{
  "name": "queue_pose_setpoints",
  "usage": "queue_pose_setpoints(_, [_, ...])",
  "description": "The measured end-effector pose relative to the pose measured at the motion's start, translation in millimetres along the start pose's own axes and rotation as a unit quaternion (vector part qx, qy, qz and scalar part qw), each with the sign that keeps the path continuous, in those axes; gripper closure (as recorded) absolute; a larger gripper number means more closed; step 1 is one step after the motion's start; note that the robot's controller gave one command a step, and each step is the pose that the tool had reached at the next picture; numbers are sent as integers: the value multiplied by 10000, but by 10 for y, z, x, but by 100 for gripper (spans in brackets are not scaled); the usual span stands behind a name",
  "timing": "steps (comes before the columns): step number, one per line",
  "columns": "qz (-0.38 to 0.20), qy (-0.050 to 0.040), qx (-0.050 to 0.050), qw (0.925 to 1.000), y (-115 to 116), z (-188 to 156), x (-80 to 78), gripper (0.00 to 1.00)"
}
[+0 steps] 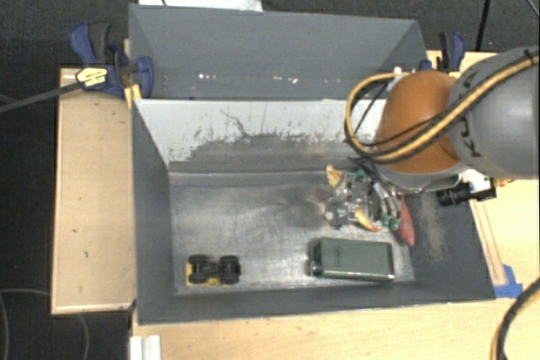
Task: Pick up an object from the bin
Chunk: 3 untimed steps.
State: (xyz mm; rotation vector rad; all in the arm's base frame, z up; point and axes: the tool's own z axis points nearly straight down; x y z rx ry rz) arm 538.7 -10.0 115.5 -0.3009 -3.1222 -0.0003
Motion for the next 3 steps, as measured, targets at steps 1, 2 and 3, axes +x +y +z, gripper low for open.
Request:
queue_pose_setpoints(1, [77,-61,-13,10000,-6,-606,-13,100])
queue_pose_setpoints(2, [271,-29,-2,9996,-75,-754,52,100])
queue_pose_setpoints(3, [50,-29,-2,10000,20,-1024,97,100])
